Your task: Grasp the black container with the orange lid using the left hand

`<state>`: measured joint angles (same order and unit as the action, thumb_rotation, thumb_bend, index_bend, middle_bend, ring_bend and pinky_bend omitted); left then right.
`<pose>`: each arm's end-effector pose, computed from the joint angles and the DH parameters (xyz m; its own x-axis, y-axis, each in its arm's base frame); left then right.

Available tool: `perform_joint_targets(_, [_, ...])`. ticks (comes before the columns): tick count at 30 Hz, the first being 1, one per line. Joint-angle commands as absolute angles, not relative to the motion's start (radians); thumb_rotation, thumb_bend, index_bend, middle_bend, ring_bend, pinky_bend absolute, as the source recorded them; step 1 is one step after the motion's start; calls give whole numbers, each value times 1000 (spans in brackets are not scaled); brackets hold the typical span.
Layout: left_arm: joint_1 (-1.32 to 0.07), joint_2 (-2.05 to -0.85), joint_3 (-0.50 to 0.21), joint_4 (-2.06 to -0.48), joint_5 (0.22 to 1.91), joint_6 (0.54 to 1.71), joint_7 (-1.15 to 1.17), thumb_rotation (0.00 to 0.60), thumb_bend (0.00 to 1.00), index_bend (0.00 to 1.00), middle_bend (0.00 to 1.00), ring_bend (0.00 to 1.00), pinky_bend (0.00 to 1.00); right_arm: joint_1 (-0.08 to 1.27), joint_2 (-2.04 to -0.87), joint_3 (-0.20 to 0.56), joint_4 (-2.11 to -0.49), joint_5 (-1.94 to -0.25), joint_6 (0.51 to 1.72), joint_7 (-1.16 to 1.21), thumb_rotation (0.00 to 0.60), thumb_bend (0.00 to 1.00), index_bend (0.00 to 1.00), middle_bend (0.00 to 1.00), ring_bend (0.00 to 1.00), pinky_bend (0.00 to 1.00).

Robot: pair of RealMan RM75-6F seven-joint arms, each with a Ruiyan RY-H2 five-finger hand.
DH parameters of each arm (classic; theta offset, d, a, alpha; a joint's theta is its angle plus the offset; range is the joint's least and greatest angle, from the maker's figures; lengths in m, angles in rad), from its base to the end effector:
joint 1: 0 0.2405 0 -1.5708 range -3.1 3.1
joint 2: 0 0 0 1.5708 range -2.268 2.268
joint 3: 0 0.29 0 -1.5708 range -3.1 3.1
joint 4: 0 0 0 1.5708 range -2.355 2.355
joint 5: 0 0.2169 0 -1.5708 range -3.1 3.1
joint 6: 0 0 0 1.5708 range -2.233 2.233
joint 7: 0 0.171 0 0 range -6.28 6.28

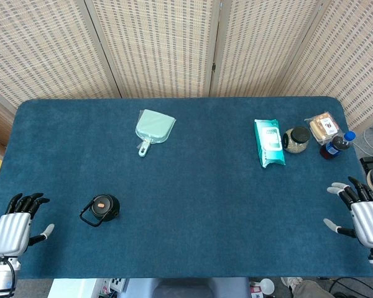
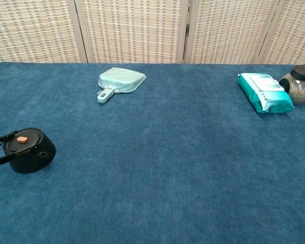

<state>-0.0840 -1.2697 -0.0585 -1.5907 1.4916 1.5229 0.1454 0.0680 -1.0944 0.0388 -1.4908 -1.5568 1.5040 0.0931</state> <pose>-0.3327 0.2118 0.1239 0.4085 -0.0337 0.9121 0.9127 0.0020 -0.4087 -0.3641 -0.2045 0.1869 0.4465 0.0040 0.8948 -0.8939 -0.0412 0.4463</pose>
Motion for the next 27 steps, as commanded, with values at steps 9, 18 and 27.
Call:
perform_joint_targets(9, [-87, -1274, -56, -1578, 1502, 1524, 132, 600, 194, 280, 199, 184, 76, 54, -1084, 41, -1501, -1567, 1537, 99, 600, 100, 303, 263, 90, 147])
perform_joint_targets(18, [-107, -1269, -55, -1542, 1532, 1513, 88, 600, 193, 280, 199, 184, 76, 60, -1069, 73, -1538, -1553, 1562, 64, 600, 99, 303, 263, 90, 147])
perform_joint_targets(27, [-173, -1247, -35, -1500, 1591, 1430, 76, 600, 194, 236, 193, 178, 76, 65, -1062, 110, -1575, -1542, 1595, 7, 600, 100, 302, 262, 90, 147])
